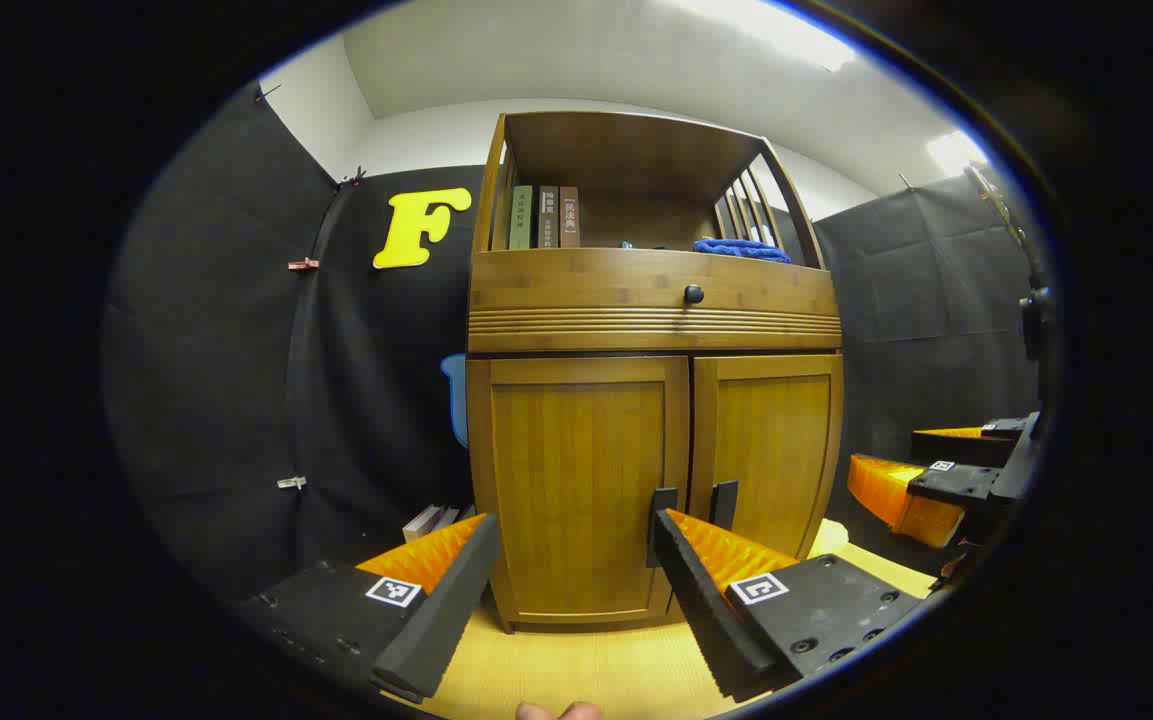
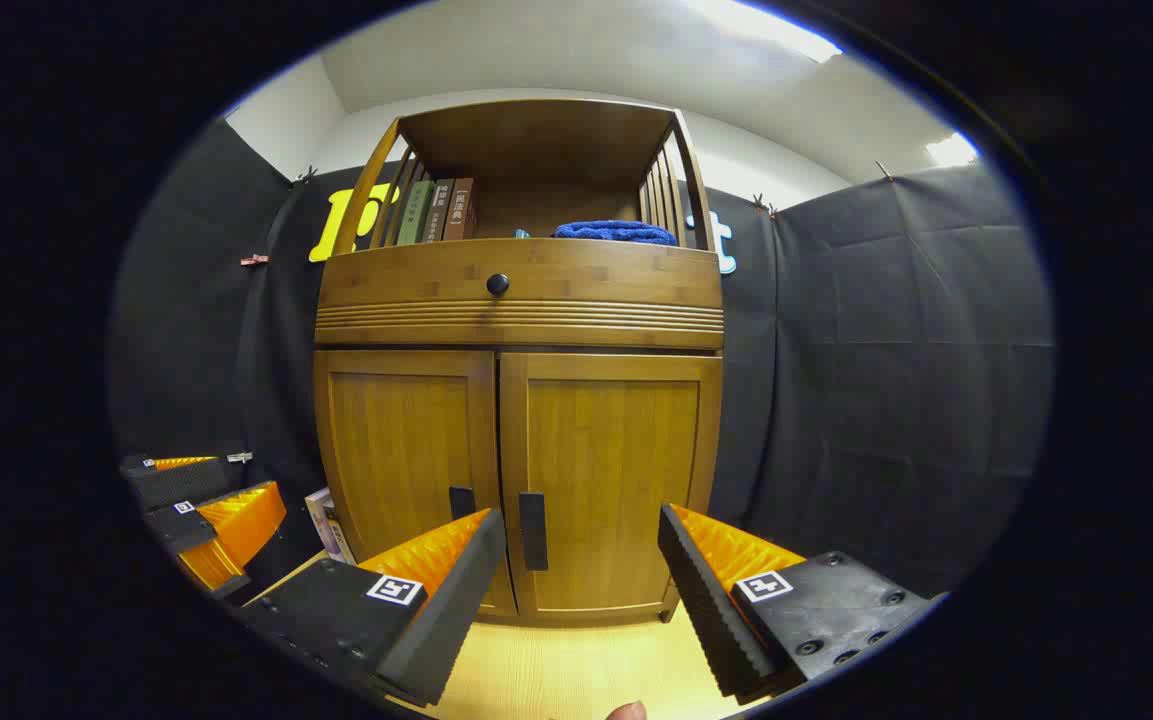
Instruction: Open the right door of the double-door shoe cabinet with the right hand, and open the left door with the left hand.
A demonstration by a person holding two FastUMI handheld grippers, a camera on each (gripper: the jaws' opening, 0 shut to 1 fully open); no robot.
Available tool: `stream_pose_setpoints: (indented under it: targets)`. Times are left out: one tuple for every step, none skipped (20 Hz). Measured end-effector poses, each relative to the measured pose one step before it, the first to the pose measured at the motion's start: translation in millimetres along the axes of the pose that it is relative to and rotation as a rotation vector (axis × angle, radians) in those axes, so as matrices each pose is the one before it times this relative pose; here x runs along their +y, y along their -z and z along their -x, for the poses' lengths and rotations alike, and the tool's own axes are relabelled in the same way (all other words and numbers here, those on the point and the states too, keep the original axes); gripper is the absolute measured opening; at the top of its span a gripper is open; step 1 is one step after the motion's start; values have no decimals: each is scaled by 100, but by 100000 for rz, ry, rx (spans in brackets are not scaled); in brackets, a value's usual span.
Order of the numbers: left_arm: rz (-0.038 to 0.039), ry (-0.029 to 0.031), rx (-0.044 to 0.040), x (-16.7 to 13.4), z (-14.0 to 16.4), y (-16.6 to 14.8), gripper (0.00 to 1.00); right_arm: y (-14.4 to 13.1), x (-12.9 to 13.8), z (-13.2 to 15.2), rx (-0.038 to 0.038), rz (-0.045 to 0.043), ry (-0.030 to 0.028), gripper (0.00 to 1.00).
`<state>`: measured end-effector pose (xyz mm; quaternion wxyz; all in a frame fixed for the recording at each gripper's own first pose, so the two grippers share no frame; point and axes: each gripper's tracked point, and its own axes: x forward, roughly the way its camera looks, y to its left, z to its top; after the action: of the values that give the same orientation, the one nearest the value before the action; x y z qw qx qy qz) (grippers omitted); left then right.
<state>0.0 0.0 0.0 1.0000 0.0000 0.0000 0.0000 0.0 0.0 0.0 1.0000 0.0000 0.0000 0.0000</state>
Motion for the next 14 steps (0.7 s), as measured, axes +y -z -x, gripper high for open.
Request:
stream_pose_setpoints:
  targets:
    - [115,8,-76,4,-24,-57,96,74,-163,248,69,-103,183,98]
    - [45,49,-11,-13,24,11,96,76,36,47,-9,3,49,97]
    - [-11,-169,-123,24,51,-76,96,-21,8,61,120,25,-28,99]
    - [2,-87,-176,80,96,0,96,50,9,-1,155,70,-114,97]
    - [9,23,-138,24,11,-90,96,-71,-1,-41,25,150,239,98]
    - [-20,54,-79,-19,18,178,96,38,-65,56,13,136,10,98]
    - [-80,37,35,15,45,-40,96,17,-43,59,-76,73,100,98]
    - [-67,-151,22,11,-3,79,96,19,-34,10,38,-65,-6,97]
    - [57,-134,-6,94,60,-87,96,-44,-43,76,-63,-180,79,98]
    - [128,-102,9,-50,18,87,96,-41,-11,-51,-28,-205,-30,97]
    - [176,-132,-18,54,-27,-67,96,-36,13,-33,-109,-55,2,98]
    - [65,9,-60,-32,90,32,96,27,-14,2,76,128,42,98]
    - [-59,-59,-48,38,-68,-63,96,10,51,45,-52,117,-50,98]
    - [-139,-43,-5,2,29,68,96,38,62,84,29,-4,-53,98]
